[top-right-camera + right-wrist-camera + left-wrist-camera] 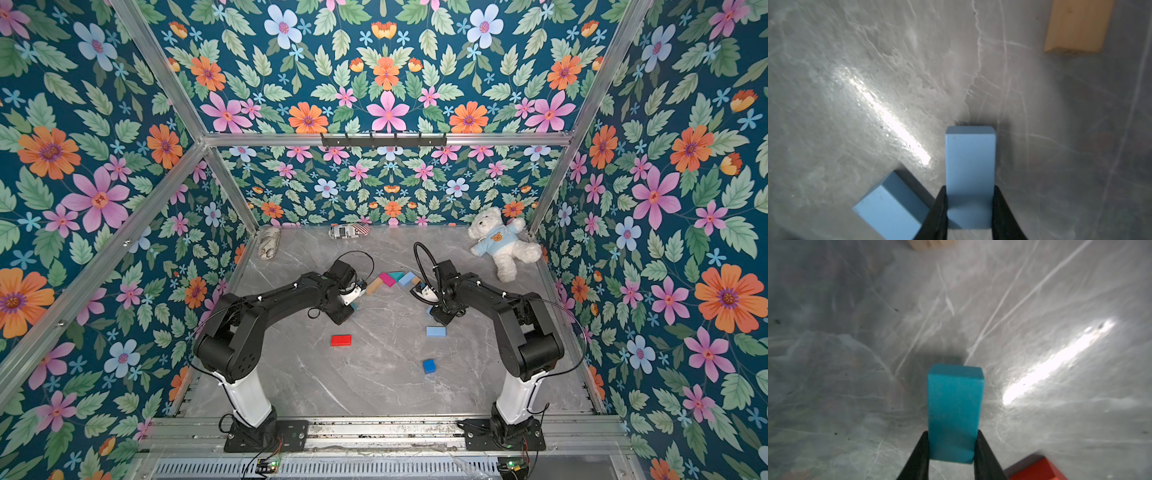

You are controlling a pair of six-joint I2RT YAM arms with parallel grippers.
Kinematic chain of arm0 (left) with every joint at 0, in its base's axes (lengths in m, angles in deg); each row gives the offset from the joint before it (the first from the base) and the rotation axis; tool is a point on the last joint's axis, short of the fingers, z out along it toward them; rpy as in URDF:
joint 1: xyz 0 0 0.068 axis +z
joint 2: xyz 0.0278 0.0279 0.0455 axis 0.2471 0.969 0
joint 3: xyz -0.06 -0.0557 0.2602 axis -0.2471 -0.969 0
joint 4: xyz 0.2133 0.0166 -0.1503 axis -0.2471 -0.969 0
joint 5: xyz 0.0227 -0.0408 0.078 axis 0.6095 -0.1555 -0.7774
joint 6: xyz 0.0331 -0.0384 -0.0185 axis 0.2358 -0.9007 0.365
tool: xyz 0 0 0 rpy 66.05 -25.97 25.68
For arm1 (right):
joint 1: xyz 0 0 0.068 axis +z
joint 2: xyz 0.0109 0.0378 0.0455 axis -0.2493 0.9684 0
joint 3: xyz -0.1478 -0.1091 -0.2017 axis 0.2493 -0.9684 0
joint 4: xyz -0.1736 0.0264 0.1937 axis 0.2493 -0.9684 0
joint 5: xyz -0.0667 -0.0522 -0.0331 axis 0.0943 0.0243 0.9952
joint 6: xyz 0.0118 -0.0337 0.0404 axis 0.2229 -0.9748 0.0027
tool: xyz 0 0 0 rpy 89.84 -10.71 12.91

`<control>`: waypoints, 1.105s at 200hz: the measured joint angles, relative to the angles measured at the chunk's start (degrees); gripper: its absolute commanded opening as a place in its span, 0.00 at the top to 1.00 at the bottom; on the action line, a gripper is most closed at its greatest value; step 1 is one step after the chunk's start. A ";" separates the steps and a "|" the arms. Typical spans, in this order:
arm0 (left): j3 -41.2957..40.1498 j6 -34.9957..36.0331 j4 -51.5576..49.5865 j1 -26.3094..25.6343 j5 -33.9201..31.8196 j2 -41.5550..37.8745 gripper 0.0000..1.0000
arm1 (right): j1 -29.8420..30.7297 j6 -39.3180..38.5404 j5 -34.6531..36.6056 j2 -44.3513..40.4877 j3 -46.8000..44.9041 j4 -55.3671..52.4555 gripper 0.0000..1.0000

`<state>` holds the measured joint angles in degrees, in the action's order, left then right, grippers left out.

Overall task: Assemble a heart with building blocks
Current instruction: Pick up the building block from the center of the board, then assemble the building block at the center of the board.

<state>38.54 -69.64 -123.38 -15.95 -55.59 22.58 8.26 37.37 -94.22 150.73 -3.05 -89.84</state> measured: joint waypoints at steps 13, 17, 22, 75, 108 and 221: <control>0.81 -4.59 0.72 0.00 1.51 -0.87 0.73 | -0.31 0.83 -0.20 -1.57 0.00 -0.07 1.00; 0.94 -6.01 0.90 0.00 1.99 -1.03 0.73 | -0.37 1.03 -0.20 -1.92 0.00 -0.07 1.00; 1.05 -8.00 1.14 -0.02 2.69 -1.22 0.73 | -0.55 1.66 -0.17 -2.40 0.00 -0.07 1.00; 1.84 -34.73 3.69 -4.79 6.40 -1.46 0.68 | -2.64 10.40 0.76 -7.32 -0.52 1.66 1.00; 3.39 -55.41 8.39 -9.66 5.97 3.30 0.71 | -5.66 21.53 0.22 -5.81 4.09 2.45 1.00; 23.02 -87.01 5.81 -13.49 -3.85 21.68 0.73 | -6.95 31.95 -2.78 -8.33 1.68 2.91 1.00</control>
<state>61.55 -156.65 -117.57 -29.44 -59.44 44.26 1.31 69.32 -96.99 142.41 -1.37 -86.93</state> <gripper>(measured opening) 0.338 0.316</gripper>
